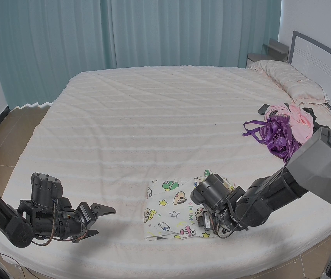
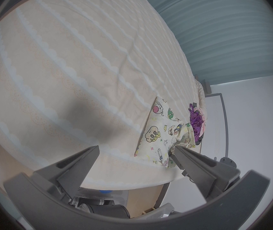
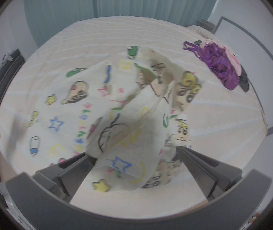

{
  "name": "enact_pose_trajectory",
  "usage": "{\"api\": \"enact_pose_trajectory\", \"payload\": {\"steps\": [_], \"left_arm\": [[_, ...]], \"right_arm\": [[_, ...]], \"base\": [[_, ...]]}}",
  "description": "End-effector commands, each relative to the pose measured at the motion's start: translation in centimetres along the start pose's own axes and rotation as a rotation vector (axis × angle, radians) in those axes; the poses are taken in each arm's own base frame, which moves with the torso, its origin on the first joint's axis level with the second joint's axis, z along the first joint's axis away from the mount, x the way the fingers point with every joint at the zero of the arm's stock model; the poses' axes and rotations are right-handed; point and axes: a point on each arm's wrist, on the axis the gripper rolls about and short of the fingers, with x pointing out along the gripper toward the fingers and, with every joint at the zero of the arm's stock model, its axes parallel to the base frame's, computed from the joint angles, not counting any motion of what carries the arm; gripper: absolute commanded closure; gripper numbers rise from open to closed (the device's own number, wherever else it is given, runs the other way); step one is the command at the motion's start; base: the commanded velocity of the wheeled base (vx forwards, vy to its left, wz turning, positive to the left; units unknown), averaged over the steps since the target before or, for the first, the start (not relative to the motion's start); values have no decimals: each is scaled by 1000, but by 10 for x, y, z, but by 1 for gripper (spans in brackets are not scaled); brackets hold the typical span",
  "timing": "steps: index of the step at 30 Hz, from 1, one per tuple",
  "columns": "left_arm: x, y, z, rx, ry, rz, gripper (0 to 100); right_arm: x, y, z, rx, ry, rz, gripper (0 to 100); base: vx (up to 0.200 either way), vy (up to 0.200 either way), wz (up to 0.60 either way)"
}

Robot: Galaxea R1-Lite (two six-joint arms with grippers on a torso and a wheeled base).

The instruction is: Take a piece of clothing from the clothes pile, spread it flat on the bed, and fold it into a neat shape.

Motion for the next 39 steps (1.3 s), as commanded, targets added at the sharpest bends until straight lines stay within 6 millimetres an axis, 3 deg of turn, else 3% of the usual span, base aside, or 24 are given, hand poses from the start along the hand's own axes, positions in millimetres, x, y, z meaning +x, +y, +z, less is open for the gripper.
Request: {"api": "enact_pose_trajectory", "payload": {"steps": [1, 10, 17, 24, 31, 34, 39], "left_arm": [[0, 1, 0, -2, -1, 3, 0], [-1, 2, -2, -3, 2, 9, 0], [-1, 2, -2, -3, 3, 8, 0], [-1, 2, -2, -2, 5, 7, 0], [-1, 2, -2, -4, 10, 7, 0], [-1, 3, -3, -5, 10, 9, 0], [-1, 4, -3, -6, 13, 12, 0]], "right_arm": [[5, -23, 0, 25, 17, -75, 0], [-24, -78, 1, 140, 16, -91, 0], [-29, -103, -13, 182, 45, -105, 0], [-35, -123, 1, 278, -42, -87, 0], [-65, -129, 20, 330, -122, 66, 0], [-64, -126, 27, 340, -117, 116, 0], [-40, -108, 51, 352, -124, 242, 0]], "base": [[0, 0, 0], [0, 0, 0], [0, 0, 0], [0, 0, 0], [0, 0, 0], [0, 0, 0], [0, 0, 0]]}}
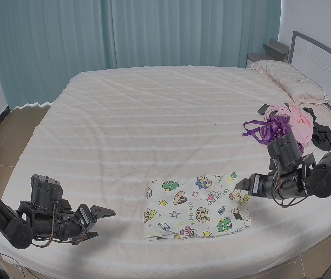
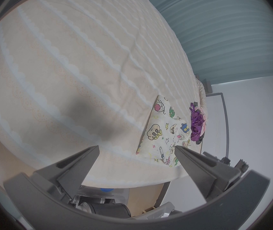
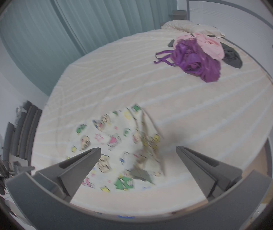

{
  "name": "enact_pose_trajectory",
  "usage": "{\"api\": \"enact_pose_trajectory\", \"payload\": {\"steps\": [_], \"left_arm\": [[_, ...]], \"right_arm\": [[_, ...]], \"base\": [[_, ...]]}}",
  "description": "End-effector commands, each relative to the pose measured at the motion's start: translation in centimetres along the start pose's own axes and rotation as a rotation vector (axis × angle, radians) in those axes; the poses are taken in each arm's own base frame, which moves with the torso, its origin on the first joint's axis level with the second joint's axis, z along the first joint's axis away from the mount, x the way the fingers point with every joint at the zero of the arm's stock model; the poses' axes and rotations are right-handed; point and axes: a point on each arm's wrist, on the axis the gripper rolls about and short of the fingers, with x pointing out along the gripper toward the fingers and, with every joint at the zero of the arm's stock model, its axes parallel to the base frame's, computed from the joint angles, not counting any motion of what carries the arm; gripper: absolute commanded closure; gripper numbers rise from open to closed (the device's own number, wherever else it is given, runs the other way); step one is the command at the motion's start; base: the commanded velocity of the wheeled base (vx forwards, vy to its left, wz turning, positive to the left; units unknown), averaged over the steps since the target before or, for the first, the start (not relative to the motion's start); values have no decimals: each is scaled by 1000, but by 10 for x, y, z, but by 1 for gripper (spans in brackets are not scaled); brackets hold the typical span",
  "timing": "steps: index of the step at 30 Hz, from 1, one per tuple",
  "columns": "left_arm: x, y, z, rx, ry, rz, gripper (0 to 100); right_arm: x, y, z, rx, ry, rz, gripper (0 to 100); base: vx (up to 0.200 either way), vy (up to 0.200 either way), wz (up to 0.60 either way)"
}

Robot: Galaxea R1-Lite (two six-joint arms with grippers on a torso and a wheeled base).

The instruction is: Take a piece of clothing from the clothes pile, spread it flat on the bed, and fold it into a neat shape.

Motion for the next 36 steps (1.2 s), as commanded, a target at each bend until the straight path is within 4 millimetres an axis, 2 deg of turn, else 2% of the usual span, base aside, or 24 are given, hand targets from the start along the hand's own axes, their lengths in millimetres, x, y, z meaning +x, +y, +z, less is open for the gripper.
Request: {"api": "enact_pose_trajectory", "payload": {"steps": [1, 9, 16, 25, 30, 36], "left_arm": [[1, 1, 0, -1, 2, 3, 0], [1, 1, -1, -2, 6, 5, 0], [2, 1, -1, -3, 7, 6, 0], [2, 2, 0, -6, 7, 9, 0], [3, 2, 0, -4, 4, 1, 0], [5, 3, 0, -6, 7, 9, 0]], "right_arm": [[29, 21, 15, 29, -11, 104, 0], [81, 54, 2, 154, 50, 177, 0], [83, 74, 3, 184, 48, 223, 0], [88, 78, -3, 172, 65, 218, 0], [105, 78, -10, 191, 78, 202, 0], [128, 76, 5, 265, 3, 217, 0]], "base": [[0, 0, 0], [0, 0, 0], [0, 0, 0], [0, 0, 0], [0, 0, 0], [0, 0, 0]]}}
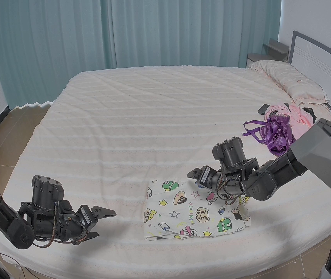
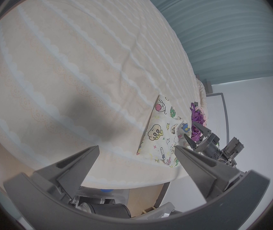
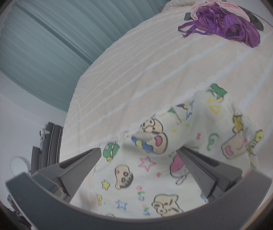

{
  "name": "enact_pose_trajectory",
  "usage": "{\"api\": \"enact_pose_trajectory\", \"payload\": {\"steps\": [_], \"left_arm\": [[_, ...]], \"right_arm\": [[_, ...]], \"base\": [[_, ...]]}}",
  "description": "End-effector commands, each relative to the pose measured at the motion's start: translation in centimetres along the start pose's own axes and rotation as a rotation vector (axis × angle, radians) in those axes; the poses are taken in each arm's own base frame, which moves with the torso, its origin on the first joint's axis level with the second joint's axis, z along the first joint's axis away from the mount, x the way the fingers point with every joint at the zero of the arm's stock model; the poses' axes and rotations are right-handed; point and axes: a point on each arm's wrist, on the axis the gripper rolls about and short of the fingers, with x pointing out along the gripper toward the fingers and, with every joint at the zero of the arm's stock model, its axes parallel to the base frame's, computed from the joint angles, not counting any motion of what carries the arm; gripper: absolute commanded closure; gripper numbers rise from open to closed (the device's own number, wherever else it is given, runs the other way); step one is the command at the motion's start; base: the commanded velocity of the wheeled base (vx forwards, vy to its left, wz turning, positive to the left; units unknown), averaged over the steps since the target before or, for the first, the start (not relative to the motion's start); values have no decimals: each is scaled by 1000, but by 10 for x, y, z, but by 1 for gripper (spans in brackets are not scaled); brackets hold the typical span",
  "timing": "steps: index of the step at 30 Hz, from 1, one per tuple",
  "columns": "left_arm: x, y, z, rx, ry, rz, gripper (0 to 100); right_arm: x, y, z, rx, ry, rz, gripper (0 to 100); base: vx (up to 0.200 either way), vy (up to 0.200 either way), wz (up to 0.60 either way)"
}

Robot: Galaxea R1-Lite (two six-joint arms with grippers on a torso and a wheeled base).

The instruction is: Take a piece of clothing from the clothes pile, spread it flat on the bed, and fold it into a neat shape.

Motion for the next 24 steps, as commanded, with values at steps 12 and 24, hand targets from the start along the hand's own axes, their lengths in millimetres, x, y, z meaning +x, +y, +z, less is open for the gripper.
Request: {"api": "enact_pose_trajectory", "payload": {"steps": [12, 24], "left_arm": [[2, 2, 0, -5, 5, 9, 0], [2, 2, 0, -5, 5, 9, 0]], "right_arm": [[42, -42, 36, 100, -143, -38, 0], [-35, -48, 54, 89, -209, -19, 0]], "base": [[0, 0, 0], [0, 0, 0]]}}
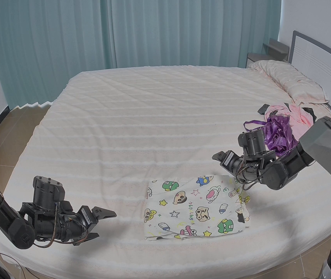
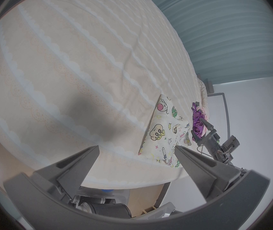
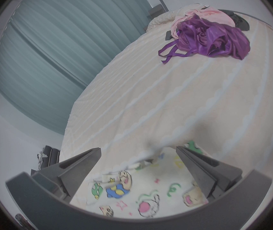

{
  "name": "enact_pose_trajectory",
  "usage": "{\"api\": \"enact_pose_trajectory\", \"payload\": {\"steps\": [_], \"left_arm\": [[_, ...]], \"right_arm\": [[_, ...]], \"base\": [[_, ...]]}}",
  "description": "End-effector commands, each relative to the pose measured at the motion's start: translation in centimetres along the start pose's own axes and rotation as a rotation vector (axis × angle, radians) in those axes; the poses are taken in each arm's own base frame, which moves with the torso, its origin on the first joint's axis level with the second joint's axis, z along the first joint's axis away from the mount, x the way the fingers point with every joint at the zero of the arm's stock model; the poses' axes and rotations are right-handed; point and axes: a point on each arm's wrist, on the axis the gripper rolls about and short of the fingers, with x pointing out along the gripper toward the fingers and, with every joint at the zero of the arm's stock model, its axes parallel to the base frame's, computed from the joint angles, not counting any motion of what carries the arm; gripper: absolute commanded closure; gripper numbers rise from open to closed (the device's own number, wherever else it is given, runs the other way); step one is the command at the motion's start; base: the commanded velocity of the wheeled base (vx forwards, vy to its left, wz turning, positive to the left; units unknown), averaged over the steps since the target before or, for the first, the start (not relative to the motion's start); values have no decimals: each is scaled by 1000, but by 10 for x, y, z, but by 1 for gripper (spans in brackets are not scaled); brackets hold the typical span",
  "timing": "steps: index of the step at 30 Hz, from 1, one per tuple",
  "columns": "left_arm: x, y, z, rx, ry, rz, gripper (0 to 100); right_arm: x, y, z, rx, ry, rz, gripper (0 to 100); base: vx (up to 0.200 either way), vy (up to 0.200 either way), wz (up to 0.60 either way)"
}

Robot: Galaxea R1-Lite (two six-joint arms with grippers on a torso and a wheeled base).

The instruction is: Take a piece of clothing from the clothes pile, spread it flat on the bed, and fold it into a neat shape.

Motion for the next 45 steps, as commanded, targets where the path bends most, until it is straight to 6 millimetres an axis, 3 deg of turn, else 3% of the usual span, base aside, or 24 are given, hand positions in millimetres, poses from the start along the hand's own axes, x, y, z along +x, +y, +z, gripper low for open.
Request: {"api": "enact_pose_trajectory", "payload": {"steps": [1, 6, 7, 9, 11, 13, 20, 27, 45], "left_arm": [[0, 0, 0, -2, 1, 2, 0], [0, 0, 0, 0, 0, 0, 0], [0, 0, 0, -2, 1, 2, 0], [0, 0, 0, -1, 0, 0, 0], [0, 0, 0, -1, 0, 0, 0], [0, 0, 0, 1, 1, 0, 0], [0, 0, 0, 0, 3, -1, 0], [0, 0, 0, -1, 2, 0, 0], [1, 0, 0, 0, 4, 2, 0]], "right_arm": [[-51, -8, 3, -49, 5, -2, 0], [-85, -18, -15, -126, 55, -16, 0], [-101, -20, -20, -141, 70, -4, 0], [-116, -22, -25, -157, 86, 5, 0], [-116, -22, -25, -157, 86, 5, 0], [-129, -35, -40, -219, 135, -20, 0], [-131, -47, -56, -256, 213, -37, 0], [-120, -47, -70, -320, 289, -29, 0], [-106, -53, -75, -440, 317, -48, 0]], "base": [[0, 0, 0], [0, 0, 0], [0, 0, 0], [0, 0, 0], [0, 0, 0], [0, 0, 0], [0, 0, 0], [0, 0, 0], [0, 0, 0]]}}
